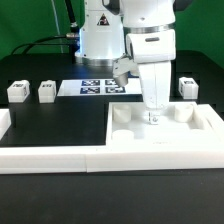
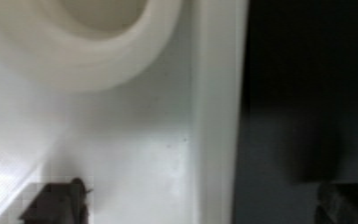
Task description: Assemble square table
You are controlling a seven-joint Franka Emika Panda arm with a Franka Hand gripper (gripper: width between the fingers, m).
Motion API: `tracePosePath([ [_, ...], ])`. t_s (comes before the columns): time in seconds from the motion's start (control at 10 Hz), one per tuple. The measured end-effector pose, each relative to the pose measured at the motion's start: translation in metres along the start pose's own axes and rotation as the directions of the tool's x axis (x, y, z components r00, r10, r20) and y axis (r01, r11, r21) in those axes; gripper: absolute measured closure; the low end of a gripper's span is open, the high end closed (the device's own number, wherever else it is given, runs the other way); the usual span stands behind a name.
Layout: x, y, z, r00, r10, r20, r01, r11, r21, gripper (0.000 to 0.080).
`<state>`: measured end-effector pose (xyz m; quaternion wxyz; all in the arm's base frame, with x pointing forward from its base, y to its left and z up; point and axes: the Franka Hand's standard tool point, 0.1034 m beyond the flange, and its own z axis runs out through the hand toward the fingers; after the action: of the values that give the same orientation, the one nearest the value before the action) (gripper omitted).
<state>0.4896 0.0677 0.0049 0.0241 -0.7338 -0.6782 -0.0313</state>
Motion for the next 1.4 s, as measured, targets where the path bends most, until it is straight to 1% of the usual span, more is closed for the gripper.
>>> tracePosePath([
  [0.1, 0.001, 0.0, -0.001, 1.0, 0.02, 0.0, -0.02, 1.0, -0.003, 0.0151],
  [0.2, 0.007, -0.001, -0.012, 0.996, 0.092, 0.001, -0.092, 0.996, -0.018, 0.0151],
  [0.3, 0.014, -0.007, -0.023, 0.991, 0.13, 0.006, -0.13, 0.991, -0.026, 0.0151],
  [0.4, 0.026, -0.016, -0.033, 0.979, 0.205, 0.009, -0.205, 0.978, -0.032, 0.0151],
  [0.5, 0.036, -0.023, -0.037, 0.94, 0.34, 0.008, -0.34, 0.94, -0.031, 0.0151],
  [0.6, 0.054, -0.033, -0.043, 0.873, 0.487, 0.003, -0.486, 0.873, -0.034, 0.0151],
  [0.7, 0.078, -0.046, -0.048, 0.808, 0.59, -0.002, -0.589, 0.807, -0.037, 0.0151],
  [0.8, 0.084, -0.048, -0.048, 0.777, 0.63, -0.006, -0.629, 0.776, -0.037, 0.0151],
  [0.9, 0.085, -0.046, -0.048, 0.735, 0.678, -0.023, -0.678, 0.734, -0.04, 0.0151],
  [1.0, 0.086, -0.046, -0.048, 0.674, 0.738, -0.027, -0.738, 0.674, -0.034, 0.0151],
  [1.2, 0.086, -0.047, -0.048, 0.6, 0.799, -0.031, -0.8, 0.6, -0.027, 0.0151],
  [1.3, 0.087, -0.047, -0.048, 0.516, 0.856, -0.033, -0.857, 0.515, -0.018, 0.0151],
  [1.4, 0.093, -0.056, -0.045, 0.393, 0.92, 0.005, -0.919, 0.393, -0.011, 0.0151],
])
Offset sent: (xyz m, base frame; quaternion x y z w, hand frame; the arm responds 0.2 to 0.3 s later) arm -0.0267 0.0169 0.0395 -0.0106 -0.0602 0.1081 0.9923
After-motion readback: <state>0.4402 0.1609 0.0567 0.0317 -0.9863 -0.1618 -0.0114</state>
